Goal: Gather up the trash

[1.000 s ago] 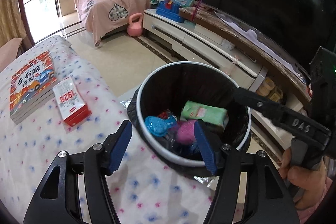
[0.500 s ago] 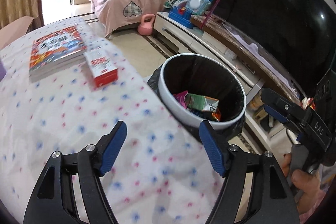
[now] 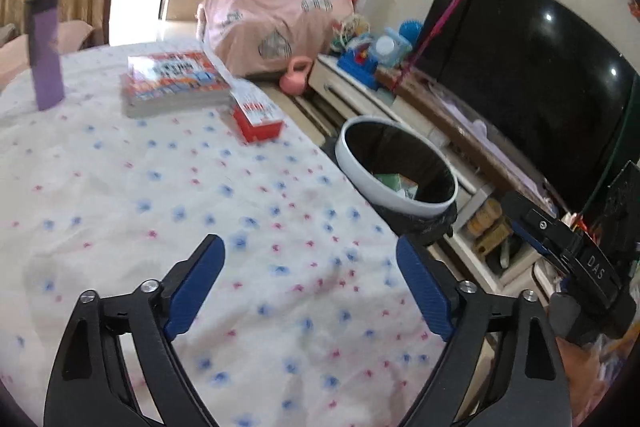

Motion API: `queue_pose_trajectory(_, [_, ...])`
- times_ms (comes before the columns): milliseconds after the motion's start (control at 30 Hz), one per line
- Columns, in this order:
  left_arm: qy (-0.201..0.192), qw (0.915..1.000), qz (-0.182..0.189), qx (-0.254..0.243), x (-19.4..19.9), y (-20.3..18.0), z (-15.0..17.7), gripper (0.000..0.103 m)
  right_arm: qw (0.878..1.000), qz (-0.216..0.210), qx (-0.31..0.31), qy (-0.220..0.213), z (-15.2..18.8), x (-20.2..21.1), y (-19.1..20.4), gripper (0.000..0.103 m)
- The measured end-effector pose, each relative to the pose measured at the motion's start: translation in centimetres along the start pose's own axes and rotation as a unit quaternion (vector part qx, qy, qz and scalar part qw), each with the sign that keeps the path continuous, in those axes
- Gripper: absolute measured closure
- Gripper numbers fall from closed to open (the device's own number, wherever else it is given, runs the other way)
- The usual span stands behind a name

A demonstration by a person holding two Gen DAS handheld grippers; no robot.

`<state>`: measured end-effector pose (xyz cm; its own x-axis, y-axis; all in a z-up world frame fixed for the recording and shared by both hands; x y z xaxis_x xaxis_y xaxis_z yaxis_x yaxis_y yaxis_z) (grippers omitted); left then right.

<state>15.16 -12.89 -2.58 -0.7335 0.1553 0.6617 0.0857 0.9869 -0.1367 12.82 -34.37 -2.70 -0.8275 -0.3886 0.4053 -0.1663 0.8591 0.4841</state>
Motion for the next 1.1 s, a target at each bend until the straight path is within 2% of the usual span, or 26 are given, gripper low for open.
queue_pose_trajectory(167, [-0.065,0.9978,-0.003,0.014,4.0,1.1,-0.8,0.000,0.997,0.025,0.059,-0.037,-1.3,2.7,3.2,0.000])
queue_pose_trajectory(267, [-0.108,0.9932,-0.043,0.007,5.6,1.7,-0.4,0.000,0.992,0.035,0.093,-0.073,-1.7,4.4,4.9,0.000])
queue_pose_trajectory(400, [-0.153,0.9832,-0.099,-0.014,6.6,1.9,1.2,0.000,0.990,0.046,0.102,-0.085,0.2,4.4,5.3,0.000])
queue_pose_trajectory(533, [-0.165,0.9769,-0.131,-0.035,6.1,2.2,2.8,0.000,0.991,0.048,0.091,-0.085,2.8,3.6,4.3,0.000])
queue_pose_trajectory(667, [-0.163,0.9758,-0.142,-0.031,5.8,3.0,3.7,0.000,0.988,0.058,0.107,-0.096,4.2,3.9,4.2,0.000])
queue_pose_trajectory(1100, [-0.174,0.9727,-0.151,-0.025,7.2,3.2,4.3,0.000,0.982,0.057,0.131,-0.121,4.3,5.3,4.9,0.000])
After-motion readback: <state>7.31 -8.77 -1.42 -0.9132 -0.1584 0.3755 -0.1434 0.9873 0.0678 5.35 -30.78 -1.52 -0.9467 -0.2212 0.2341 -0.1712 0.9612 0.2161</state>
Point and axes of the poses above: each gripper's, at about its wrist camera, not at the fingertips, and x roughly against the way its jaws point, y to its left, z to its underside, the point moved 6 cm from there along -x, roughly the way its jaws point, and after that the axes turned 15 degrees about -z, right-handed, at the moved point
